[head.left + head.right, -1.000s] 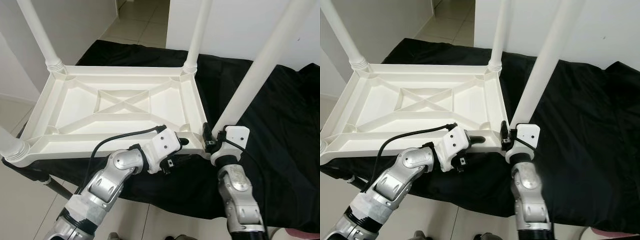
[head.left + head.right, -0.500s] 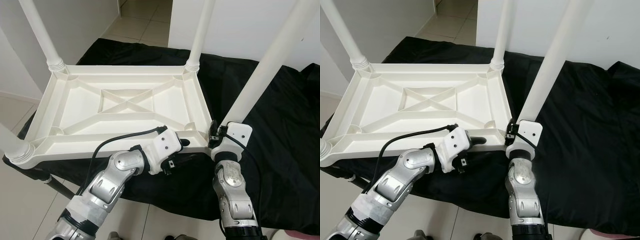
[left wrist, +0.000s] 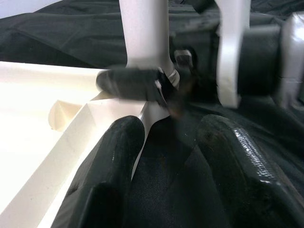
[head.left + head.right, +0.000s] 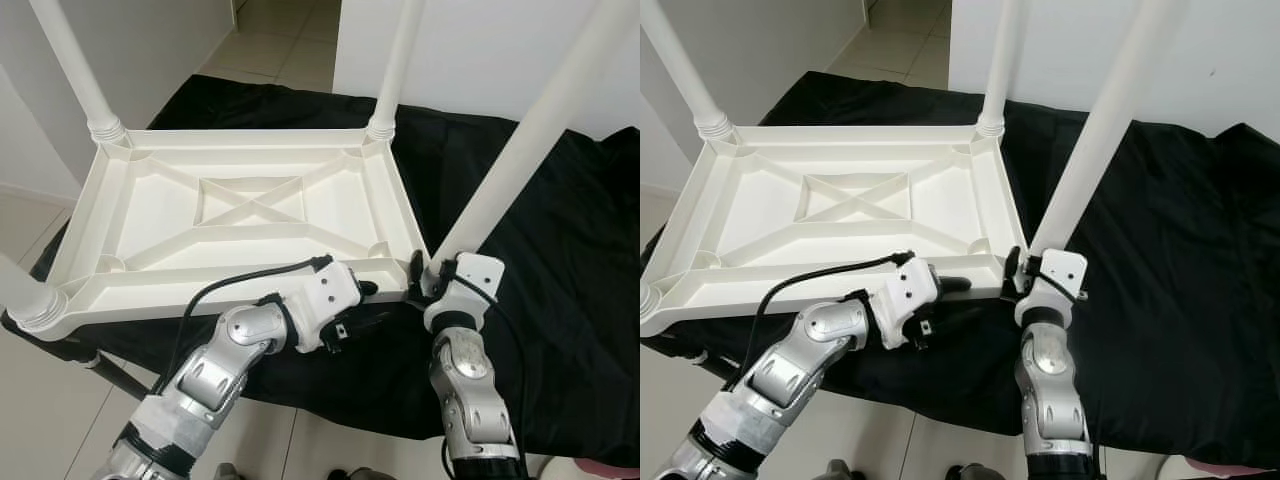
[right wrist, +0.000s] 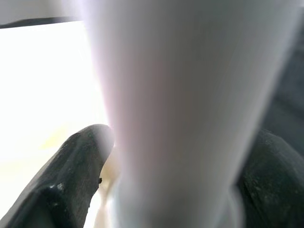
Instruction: Building children table
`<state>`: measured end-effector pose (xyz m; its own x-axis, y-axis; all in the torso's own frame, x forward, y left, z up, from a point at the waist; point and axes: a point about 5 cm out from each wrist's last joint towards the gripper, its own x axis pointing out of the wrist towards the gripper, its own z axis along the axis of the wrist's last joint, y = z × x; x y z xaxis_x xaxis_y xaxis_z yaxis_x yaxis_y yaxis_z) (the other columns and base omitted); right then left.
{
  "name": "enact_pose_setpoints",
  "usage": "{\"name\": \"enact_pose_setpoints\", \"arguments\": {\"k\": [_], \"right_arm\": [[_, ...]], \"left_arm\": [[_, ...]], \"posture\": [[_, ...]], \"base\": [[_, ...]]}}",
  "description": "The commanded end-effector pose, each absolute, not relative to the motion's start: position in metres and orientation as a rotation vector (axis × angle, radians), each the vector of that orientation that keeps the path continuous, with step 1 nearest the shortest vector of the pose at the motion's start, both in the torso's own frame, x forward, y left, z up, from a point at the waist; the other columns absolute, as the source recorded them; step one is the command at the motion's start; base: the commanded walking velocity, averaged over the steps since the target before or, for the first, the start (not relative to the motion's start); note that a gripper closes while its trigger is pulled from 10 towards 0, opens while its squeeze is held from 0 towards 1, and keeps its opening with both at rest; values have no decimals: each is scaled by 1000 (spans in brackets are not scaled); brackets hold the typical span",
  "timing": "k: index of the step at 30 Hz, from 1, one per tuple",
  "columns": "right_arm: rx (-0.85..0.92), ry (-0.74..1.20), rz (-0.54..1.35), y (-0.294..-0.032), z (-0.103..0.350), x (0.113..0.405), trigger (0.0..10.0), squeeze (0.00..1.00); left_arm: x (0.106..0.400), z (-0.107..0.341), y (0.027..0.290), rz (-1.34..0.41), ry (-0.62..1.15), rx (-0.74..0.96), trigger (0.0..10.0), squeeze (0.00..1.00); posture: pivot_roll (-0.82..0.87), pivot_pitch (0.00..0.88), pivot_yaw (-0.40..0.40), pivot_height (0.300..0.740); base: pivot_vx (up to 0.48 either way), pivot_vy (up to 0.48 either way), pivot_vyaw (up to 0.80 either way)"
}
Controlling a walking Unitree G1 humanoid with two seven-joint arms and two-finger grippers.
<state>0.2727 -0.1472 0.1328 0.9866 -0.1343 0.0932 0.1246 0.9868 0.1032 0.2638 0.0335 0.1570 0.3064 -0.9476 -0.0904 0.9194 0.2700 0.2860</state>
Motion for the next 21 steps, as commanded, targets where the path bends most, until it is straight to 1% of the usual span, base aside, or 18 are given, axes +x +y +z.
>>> {"name": "enact_pose_setpoints", "arguments": {"k": [1, 5, 7, 8, 12, 13, 14, 17, 20, 21], "right_arm": [[106, -106, -95, -145, 132, 271, 10000, 0], [85, -127, -43, -150, 131, 268, 10000, 0], [62, -145, 8, -162, 129, 265, 10000, 0], [62, -145, 8, -162, 129, 265, 10000, 0], [14, -163, 185, -181, 130, 263, 10000, 0], [14, -163, 185, -181, 130, 263, 10000, 0], [8, -167, 254, -186, 132, 262, 10000, 0], [8, -169, 270, -187, 132, 262, 10000, 0], [-33, -146, 372, -193, 132, 266, 10000, 0], [-33, -146, 372, -193, 132, 266, 10000, 0]], "left_arm": [[263, 153, 35, -1244, -89, 317, 10000, 0], [262, 151, 35, -1245, -84, 314, 10000, 0], [260, 148, 36, -1243, -82, 316, 10000, 0], [260, 148, 36, -1243, -82, 316, 10000, 0], [259, 148, 40, -1227, -90, 325, 10000, 0], [259, 148, 40, -1227, -90, 325, 10000, 0], [259, 148, 42, -1230, -92, 340, 10000, 0], [259, 148, 42, -1230, -92, 344, 10000, 0], [259, 148, 45, -1241, -87, 363, 10000, 0], [259, 148, 45, -1241, -87, 363, 10000, 0]], "posture": [[-12, 111, -45, 740], [-15, 106, -42, 740], [-14, 101, -40, 740], [-14, 101, -40, 740], [-14, 92, -29, 740], [-14, 92, -29, 740], [-14, 88, -28, 740], [-14, 88, -28, 740], [-9, 78, -23, 740], [-9, 78, -23, 740]], "base": [[0, 0, 0], [0, 0, 0], [0, 0, 0], [0, 0, 0], [0, 0, 0], [0, 0, 0], [0, 0, 0], [0, 0, 0], [0, 0, 0], [0, 0, 0]]}}
